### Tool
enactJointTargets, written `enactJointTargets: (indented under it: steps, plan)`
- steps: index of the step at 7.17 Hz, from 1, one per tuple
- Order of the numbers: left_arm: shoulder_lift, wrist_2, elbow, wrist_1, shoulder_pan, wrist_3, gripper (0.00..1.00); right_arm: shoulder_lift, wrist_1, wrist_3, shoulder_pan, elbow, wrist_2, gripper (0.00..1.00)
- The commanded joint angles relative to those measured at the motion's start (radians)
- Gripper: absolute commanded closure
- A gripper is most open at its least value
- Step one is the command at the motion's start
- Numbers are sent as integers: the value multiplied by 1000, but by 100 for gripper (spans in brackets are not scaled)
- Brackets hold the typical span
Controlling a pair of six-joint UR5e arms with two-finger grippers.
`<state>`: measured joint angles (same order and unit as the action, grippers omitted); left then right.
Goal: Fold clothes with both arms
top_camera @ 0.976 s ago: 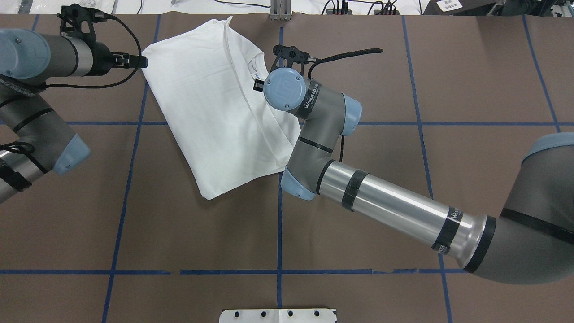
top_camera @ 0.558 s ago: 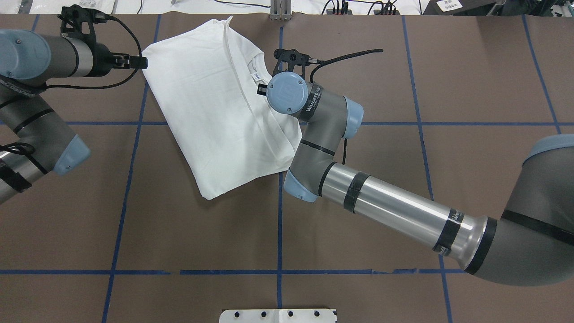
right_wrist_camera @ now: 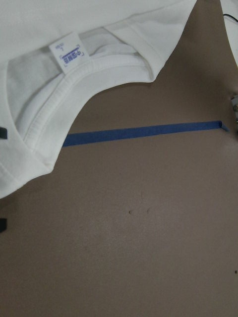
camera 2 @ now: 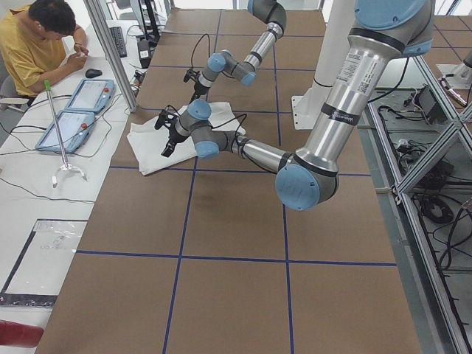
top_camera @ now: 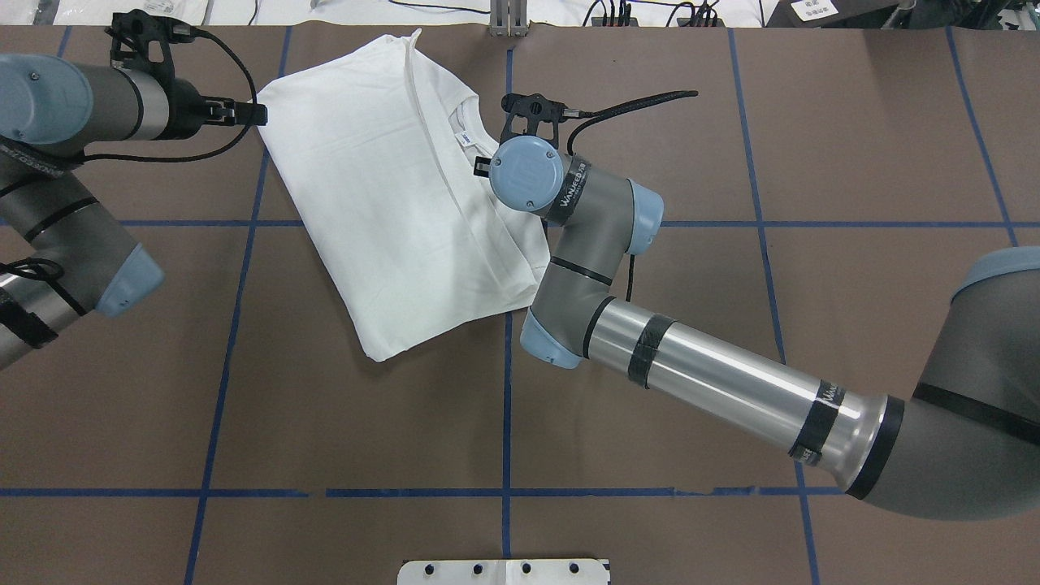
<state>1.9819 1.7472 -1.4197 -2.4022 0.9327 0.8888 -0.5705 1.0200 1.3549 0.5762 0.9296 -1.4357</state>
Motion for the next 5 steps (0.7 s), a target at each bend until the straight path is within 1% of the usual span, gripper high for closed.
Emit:
enactJointTargets:
  steps: [1, 2, 4, 5]
  plan:
    - [0, 0, -1, 0, 0, -1, 0, -2, -1, 0, -1, 1, 4, 41]
    - [0, 0, 4, 0, 0, -2, 0, -2, 0, 0, -4, 2, 4, 44]
    - [0, 0, 5, 0, 0, -7, 0, -2, 0, -16, -7, 0, 4, 53]
    - [0, 0, 4, 0, 0, -4, 0, -2, 0, -20, -7, 0, 4, 53]
